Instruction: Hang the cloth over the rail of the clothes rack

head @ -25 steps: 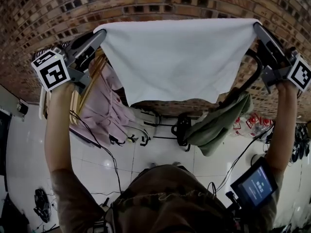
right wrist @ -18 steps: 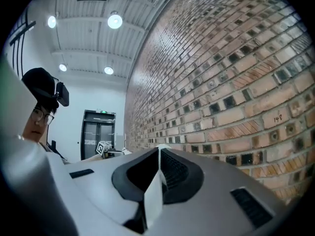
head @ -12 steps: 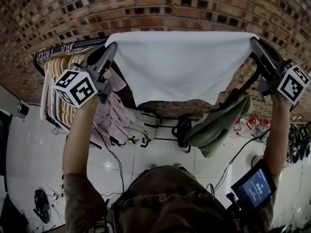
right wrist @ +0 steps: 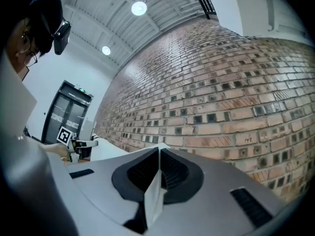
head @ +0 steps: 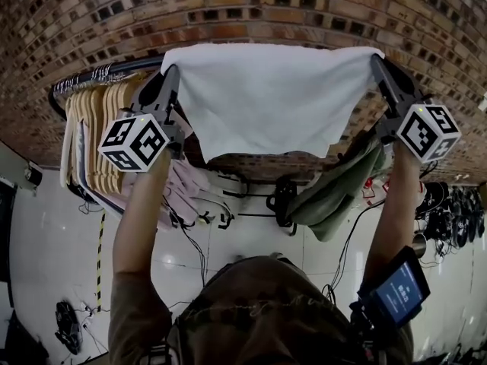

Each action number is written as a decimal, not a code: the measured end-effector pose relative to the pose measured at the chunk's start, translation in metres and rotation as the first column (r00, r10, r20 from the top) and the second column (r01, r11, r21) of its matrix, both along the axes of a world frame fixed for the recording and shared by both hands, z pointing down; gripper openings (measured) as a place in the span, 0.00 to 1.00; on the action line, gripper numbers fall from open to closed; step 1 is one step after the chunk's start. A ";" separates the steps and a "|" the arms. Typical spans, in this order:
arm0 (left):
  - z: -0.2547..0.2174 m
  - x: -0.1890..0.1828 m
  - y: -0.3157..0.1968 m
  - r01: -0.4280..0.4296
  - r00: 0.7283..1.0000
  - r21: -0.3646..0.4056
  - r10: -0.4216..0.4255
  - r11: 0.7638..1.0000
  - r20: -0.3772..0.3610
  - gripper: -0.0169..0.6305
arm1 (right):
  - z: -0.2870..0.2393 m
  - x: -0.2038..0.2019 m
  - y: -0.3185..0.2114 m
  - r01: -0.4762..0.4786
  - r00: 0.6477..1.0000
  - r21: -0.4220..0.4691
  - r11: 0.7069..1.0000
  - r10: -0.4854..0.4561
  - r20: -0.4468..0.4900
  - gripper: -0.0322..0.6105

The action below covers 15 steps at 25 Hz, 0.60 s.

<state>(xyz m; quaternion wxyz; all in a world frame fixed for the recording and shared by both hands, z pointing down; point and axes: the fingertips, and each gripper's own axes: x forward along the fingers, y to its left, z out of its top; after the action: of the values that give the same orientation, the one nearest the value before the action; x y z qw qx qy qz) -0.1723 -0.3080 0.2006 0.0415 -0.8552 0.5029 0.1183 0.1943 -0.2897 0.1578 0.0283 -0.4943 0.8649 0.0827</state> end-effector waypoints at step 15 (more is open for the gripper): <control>-0.003 -0.009 0.020 0.075 0.995 0.028 -0.073 0.997 -0.069 0.05 | 0.019 -0.010 0.025 -0.245 0.969 0.086 0.966 0.241 0.049 0.07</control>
<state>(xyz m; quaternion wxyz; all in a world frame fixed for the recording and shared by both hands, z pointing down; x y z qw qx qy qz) -0.1818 -0.2877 0.1972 0.0418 -0.8308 0.5334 0.1533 0.1843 -0.2643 0.1769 0.0570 -0.5962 0.7924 0.1156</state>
